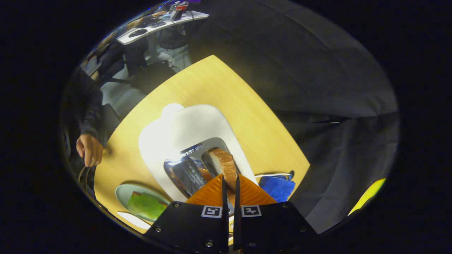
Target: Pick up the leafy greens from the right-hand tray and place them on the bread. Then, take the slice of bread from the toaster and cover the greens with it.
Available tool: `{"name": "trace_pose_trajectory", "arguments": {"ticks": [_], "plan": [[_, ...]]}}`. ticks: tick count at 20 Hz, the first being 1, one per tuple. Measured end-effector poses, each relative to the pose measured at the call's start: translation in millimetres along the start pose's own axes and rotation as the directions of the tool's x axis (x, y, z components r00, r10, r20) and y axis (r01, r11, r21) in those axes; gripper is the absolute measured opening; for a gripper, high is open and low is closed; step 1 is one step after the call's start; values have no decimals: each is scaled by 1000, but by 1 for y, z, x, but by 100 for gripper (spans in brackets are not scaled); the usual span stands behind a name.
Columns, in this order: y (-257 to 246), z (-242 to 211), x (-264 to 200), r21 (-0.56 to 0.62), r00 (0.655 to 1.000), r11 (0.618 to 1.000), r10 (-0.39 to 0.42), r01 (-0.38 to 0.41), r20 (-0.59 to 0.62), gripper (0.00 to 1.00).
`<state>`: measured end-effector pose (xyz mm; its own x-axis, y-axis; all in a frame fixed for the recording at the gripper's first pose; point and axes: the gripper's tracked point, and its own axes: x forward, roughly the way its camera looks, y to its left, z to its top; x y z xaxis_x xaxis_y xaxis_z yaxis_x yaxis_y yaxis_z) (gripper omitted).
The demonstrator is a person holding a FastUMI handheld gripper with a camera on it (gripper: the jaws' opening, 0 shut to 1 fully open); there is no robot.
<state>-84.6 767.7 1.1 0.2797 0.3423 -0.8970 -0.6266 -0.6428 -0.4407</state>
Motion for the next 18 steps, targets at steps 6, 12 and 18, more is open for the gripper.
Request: {"name": "trace_pose_trajectory", "arguments": {"ticks": [6, 12, 18], "plan": [[1, -6, 7, 37, 999, 999, -17, 16, 38, 6], [-5, -7, -29, 54, 997, 997, -63, 61, 38, 6], [-14, -37, -80, 171, 982, 974, -168, 152, 83, 6]]}}
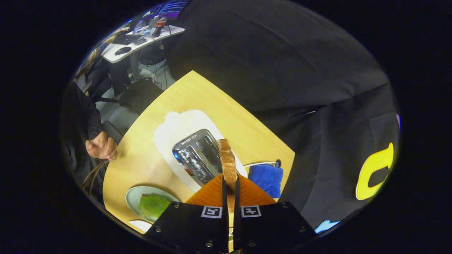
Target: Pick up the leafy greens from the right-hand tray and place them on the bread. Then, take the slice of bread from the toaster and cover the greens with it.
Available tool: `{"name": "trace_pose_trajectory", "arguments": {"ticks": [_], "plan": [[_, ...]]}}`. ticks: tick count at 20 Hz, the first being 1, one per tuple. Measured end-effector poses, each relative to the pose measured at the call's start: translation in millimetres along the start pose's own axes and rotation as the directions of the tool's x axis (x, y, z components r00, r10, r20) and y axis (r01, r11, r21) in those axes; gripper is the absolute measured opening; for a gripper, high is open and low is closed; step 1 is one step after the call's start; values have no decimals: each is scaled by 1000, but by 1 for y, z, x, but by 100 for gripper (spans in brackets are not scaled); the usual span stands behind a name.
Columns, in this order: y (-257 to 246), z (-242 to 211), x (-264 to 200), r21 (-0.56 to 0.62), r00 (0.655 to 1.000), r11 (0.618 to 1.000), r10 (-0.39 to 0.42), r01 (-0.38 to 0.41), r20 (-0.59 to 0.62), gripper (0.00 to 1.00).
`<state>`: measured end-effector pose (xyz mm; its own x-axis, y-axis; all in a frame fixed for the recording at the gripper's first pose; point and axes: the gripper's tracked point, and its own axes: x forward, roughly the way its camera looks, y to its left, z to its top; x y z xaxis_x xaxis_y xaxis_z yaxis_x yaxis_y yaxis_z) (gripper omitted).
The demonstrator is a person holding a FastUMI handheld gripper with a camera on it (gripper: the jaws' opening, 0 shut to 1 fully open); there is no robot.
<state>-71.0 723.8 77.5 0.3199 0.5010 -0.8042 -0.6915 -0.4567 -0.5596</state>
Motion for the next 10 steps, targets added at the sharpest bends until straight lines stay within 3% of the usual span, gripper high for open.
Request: {"name": "trace_pose_trajectory", "arguments": {"ticks": [2, 6, 8, 10], "plan": [[-4, -18, -17, 77, 1000, 997, -26, 25, 10, 6], [31, -53, -55, 288, 996, 956, 28, -52, 88, 5], [55, -75, -67, 425, 989, 899, 51, -105, 137, 6], [84, -99, -75, 551, 980, 819, 69, -162, 185, 5]]}}
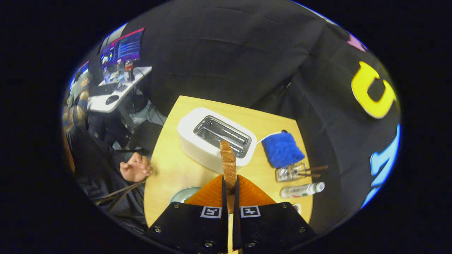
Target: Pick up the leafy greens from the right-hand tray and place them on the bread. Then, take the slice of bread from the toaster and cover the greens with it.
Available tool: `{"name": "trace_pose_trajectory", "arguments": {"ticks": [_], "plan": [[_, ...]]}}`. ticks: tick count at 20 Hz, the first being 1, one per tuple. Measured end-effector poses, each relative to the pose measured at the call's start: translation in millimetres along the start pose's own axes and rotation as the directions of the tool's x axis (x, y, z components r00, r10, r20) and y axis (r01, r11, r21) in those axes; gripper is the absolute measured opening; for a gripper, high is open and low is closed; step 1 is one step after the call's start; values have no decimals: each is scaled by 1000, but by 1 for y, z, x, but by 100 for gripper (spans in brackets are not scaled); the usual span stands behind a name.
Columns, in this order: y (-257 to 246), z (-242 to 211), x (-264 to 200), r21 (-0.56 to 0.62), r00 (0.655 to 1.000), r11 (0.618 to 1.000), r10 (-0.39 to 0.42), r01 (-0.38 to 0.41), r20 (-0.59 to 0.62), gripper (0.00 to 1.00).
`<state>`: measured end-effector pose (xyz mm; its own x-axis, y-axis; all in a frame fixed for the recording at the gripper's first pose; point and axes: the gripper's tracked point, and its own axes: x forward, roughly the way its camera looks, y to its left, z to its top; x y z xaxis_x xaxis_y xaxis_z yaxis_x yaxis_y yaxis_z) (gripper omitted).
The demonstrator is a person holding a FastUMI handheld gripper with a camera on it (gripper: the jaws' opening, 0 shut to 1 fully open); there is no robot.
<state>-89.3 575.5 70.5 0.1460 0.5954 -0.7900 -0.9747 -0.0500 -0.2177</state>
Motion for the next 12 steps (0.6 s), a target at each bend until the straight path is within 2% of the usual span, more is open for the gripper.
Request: {"name": "trace_pose_trajectory", "arguments": {"ticks": [2, 6, 9, 11, 12], "plan": [[17, -38, -4, 132, 998, 989, 55, -59, 33, 5], [36, -103, 8, 284, 993, 952, 97, -111, 64, 6], [60, -112, 20, 380, 974, 901, 152, -207, 171, 6], [75, -119, 24, 467, 949, 831, 216, -302, 229, 6], [78, -127, 33, 498, 945, 807, 228, -318, 233, 5]]}}
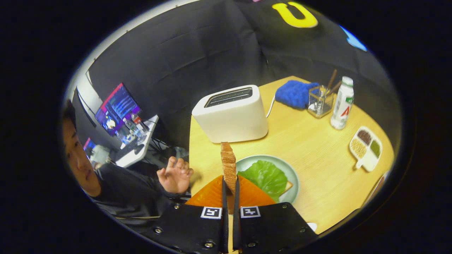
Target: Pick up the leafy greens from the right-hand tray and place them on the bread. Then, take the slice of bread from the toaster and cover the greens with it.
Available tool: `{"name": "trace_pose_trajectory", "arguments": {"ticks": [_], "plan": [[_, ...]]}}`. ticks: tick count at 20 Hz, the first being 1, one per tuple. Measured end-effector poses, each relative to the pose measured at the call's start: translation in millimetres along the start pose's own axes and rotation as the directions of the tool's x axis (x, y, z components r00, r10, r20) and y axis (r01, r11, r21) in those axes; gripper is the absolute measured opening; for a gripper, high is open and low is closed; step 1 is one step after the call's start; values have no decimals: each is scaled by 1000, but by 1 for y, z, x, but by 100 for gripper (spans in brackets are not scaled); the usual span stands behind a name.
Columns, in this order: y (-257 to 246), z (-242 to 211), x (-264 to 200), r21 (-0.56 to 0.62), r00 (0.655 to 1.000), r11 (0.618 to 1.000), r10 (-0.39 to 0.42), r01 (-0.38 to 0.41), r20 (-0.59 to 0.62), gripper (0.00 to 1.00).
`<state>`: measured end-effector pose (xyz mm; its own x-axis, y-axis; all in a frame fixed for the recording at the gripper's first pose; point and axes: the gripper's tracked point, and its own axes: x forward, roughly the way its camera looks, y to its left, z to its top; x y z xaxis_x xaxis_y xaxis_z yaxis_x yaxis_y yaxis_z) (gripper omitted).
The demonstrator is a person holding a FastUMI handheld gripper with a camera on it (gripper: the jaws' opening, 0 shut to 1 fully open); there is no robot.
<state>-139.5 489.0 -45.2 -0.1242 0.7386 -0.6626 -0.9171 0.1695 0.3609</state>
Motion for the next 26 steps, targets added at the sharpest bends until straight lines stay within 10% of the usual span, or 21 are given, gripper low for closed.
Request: {"name": "trace_pose_trajectory", "arguments": {"ticks": [26], "plan": [[-86, -14, 14, -54, 986, 985, -163, 164, 17, 27]]}}
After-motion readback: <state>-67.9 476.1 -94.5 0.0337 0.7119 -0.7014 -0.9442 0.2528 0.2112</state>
